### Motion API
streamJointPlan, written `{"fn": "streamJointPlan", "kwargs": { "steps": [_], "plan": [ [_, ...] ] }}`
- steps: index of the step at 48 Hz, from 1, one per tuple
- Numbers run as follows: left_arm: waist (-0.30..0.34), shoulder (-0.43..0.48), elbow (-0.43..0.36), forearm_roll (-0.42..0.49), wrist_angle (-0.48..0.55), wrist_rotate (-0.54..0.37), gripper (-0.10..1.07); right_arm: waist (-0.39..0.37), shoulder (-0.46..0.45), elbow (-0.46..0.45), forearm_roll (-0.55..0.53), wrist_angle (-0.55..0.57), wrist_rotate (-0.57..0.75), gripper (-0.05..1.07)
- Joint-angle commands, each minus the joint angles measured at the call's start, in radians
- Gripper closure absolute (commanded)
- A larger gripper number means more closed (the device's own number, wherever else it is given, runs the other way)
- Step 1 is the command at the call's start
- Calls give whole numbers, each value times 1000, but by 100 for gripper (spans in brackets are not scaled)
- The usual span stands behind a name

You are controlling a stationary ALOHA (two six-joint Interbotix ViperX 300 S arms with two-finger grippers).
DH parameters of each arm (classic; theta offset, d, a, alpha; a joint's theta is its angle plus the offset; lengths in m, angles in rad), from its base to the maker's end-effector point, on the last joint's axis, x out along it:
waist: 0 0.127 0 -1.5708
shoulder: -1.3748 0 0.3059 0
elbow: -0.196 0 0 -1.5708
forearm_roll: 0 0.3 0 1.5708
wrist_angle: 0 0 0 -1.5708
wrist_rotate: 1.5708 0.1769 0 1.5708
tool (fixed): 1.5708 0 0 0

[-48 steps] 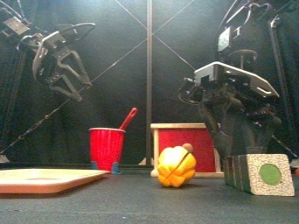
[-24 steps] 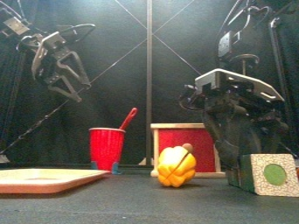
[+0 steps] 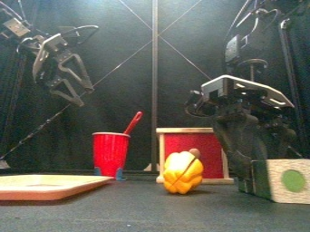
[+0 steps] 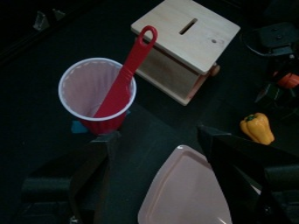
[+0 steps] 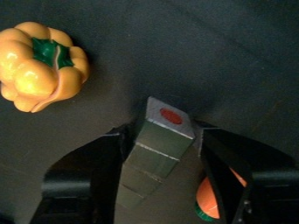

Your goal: Place squash to left of roll and pick up sushi roll

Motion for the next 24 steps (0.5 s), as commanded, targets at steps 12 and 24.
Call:
{"fn": "streamJointPlan", "kwargs": {
  "steps": [12, 24],
  "plan": [
    [3, -9, -11, -9, -2, 3, -4, -2, -31, -46, -15, 6, -9, 33],
    [2, -26, -3, -9, -2, 3, -4, 8, -89, -64, -66, 25, -9, 33]
  ]
}}
